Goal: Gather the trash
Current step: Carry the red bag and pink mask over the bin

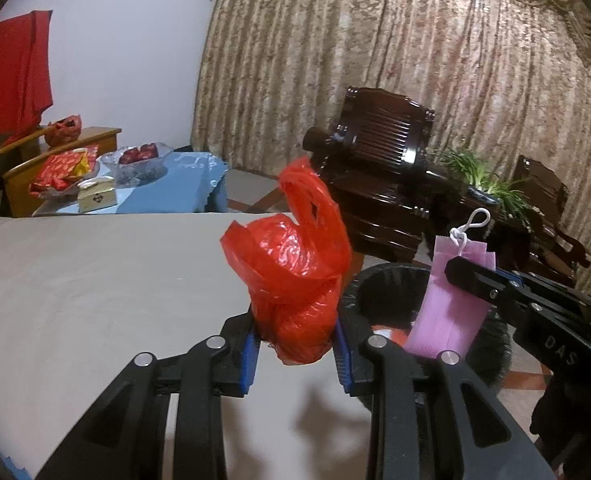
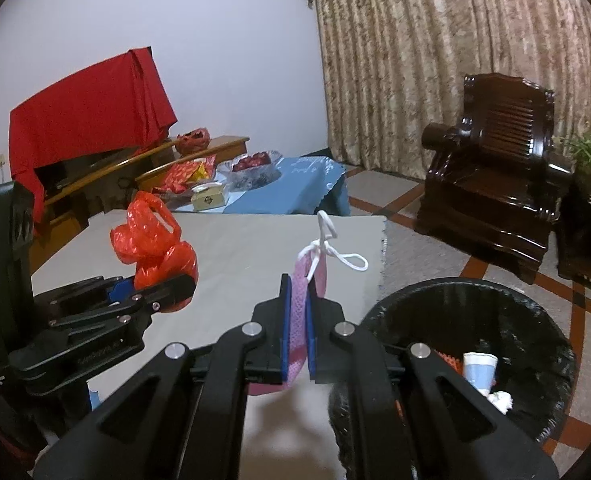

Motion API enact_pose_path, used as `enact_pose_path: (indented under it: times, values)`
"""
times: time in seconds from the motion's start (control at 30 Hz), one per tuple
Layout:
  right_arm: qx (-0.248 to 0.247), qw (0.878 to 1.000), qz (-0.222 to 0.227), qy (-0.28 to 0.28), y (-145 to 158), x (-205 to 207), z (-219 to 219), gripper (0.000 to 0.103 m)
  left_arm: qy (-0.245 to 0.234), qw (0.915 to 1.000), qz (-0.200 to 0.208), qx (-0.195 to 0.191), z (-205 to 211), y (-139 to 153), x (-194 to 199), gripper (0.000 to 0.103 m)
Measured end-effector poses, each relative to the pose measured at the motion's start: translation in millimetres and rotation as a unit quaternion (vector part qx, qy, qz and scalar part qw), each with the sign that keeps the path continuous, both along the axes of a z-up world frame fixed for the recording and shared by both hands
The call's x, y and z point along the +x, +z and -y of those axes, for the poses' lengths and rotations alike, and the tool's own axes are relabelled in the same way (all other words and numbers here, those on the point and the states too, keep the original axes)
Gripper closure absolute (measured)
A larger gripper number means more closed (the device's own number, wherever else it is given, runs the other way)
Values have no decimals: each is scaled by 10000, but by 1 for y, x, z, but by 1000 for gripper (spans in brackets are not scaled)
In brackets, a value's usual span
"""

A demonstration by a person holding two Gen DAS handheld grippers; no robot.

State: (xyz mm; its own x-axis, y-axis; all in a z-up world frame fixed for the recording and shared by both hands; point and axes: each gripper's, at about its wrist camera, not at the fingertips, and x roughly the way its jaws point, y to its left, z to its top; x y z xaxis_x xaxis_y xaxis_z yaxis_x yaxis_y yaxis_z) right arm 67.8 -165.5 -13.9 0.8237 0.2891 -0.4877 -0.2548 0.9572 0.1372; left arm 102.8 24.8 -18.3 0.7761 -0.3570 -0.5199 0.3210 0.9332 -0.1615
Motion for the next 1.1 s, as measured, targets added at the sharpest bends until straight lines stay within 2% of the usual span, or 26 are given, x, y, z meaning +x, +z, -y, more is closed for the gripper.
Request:
enact_pose_path:
  times: [0.3,0.53,1.1]
  values:
    - [60,9993,197,-318,8,-27,35,97,-350,9992,214,22,34,15,-21,72]
    - [-2,9976,182,-669,2,-27,68,97,-623,9978,236,3,62,16,-20,72]
    - [-202,9879,-92,-1534,-33,-7,153,97,-1316,9912,-108,113,148,-22,20,72]
